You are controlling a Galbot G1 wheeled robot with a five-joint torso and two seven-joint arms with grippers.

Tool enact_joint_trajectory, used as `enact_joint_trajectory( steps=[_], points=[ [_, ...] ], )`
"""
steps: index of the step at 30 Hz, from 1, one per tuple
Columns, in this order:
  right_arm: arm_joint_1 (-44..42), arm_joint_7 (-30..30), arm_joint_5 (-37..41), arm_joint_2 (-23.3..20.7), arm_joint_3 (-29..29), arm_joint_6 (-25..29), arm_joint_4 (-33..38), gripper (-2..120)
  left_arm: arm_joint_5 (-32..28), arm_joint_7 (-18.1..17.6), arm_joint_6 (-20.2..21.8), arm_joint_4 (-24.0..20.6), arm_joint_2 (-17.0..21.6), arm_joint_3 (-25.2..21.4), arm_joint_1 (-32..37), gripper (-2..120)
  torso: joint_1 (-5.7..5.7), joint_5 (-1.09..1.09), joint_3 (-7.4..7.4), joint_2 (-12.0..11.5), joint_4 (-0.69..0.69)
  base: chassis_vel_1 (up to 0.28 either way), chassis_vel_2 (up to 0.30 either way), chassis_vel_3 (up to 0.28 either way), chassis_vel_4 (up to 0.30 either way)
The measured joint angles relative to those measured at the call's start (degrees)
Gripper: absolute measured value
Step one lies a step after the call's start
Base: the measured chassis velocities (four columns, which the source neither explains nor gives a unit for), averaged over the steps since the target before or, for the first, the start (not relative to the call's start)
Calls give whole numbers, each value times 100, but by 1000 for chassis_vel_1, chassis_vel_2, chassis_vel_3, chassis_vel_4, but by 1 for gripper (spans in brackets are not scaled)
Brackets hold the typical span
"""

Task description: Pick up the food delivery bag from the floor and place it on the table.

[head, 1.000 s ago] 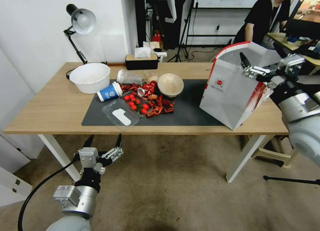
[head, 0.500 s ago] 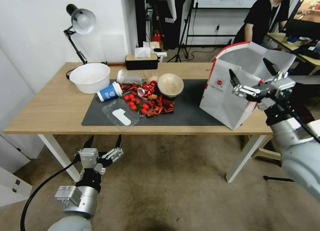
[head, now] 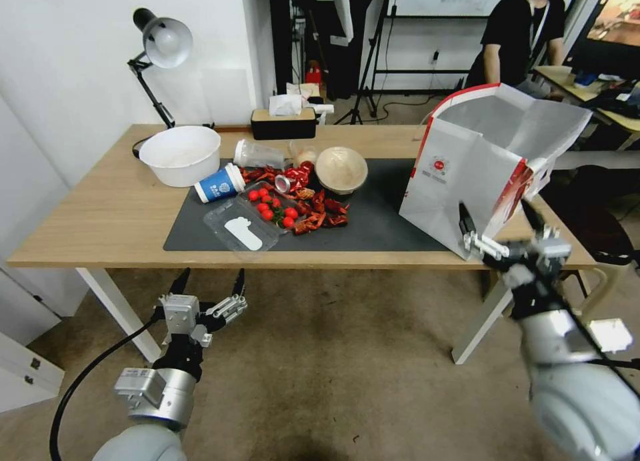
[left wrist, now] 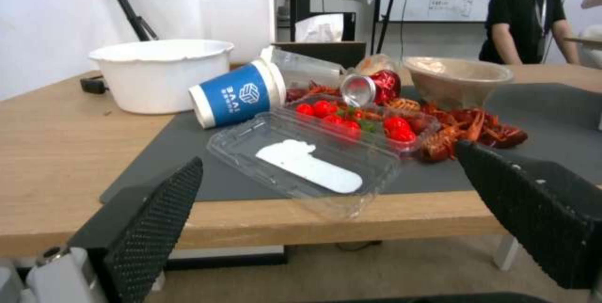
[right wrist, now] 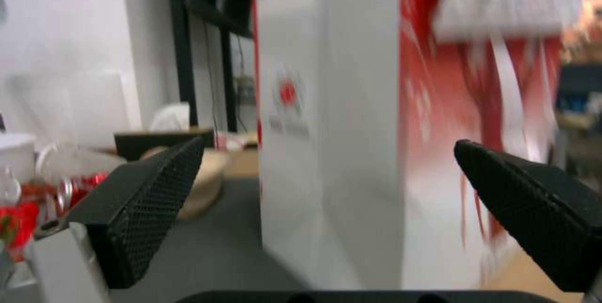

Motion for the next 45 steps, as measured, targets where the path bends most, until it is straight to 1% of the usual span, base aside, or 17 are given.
enact_joint_trajectory(
  steps=[1,3,5,7,9,11,16,19,24,26,45],
  points=[
    [-62,-8,-15,72,-14,22,-26,100,0,7,-14,14,1,-3,-5,100,0,-1,0,0,0,0,0,0,0],
    [-333,-87,-162,415,-105,172,-223,100,0,46,-68,87,9,-29,-36,100,0,0,0,0,-1,0,0,0,0],
    [-360,-106,-203,470,-116,208,-273,100,0,48,-74,101,10,-32,-41,100,0,-1,0,0,0,0,0,0,0],
    [-430,-211,-370,665,-168,384,-497,100,27,63,-123,176,14,-41,-58,100,0,1,0,0,0,0,0,0,0],
    [-435,-252,-419,705,-182,431,-558,100,37,77,-138,199,14,-41,-59,100,0,0,0,0,1,0,0,0,0],
    [-413,-349,-560,776,-217,590,-749,100,51,109,-167,255,8,-40,-52,100,0,1,0,0,1,0,0,0,0],
    [-371,-400,-625,805,-225,703,-869,100,54,163,-197,327,-6,-30,-42,100,0,1,0,0,1,0,0,0,0],
    [-272,-459,-605,799,-224,755,-1000,100,128,222,-387,582,-39,6,-22,100,0,1,0,-1,1,0,0,0,0],
    [-208,-517,-467,764,-223,748,-1062,100,150,171,-505,741,-51,17,-37,100,0,1,0,-1,1,0,0,0,0],
    [-172,-584,-391,747,-240,737,-1100,100,154,99,-590,822,-52,16,-52,100,1,1,0,-1,1,0,0,0,0],
    [-145,-623,-342,729,-257,714,-1110,100,178,53,-621,835,-46,2,-56,100,0,1,1,-1,1,0,0,0,0]
  ],
)
